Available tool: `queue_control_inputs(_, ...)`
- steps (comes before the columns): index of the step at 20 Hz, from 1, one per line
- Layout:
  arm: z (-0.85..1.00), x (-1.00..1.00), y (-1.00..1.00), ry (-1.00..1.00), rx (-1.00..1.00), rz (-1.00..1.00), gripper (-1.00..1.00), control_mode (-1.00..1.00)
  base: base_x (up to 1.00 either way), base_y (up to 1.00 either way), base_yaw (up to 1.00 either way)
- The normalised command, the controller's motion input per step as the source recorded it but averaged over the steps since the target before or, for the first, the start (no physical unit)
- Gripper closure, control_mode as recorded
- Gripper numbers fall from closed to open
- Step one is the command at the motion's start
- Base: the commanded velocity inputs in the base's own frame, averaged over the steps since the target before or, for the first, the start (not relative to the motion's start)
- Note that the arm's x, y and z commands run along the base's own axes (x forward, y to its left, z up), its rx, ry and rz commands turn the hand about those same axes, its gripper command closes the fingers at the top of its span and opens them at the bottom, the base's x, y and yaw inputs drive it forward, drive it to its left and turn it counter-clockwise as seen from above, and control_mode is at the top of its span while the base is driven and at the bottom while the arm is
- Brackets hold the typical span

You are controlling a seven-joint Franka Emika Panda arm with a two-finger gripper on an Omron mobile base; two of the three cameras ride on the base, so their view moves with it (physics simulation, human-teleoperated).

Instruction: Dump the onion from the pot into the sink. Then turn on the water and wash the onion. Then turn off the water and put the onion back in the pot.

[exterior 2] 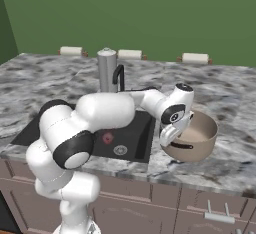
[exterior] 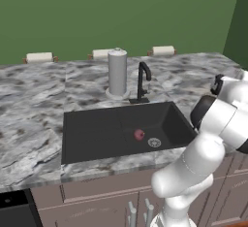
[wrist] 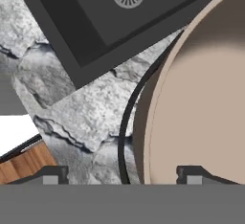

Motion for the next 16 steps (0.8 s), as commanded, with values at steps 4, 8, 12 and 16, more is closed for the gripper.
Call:
queue_control_inputs(4, 0.77, -0.02, 0.09, -0.05, 0.0, 0.0, -1.0, -1.0, 0.0, 0.0, 0.0)
queue_control_inputs(8, 0.89, -0.22, 0.32, -0.09, 0.0, 0.0, -1.0, -1.0, 0.0, 0.0, 0.0)
queue_control_inputs(12, 0.61, -0.23, 0.66, -0.07, 0.03, 0.0, -1.0, -1.0, 0.0, 0.0, 0.0)
queue_control_inputs(16, 0.28, -0.06, 0.76, -0.06, 0.13, 0.0, -1.0, -1.0, 0.0, 0.0, 0.0)
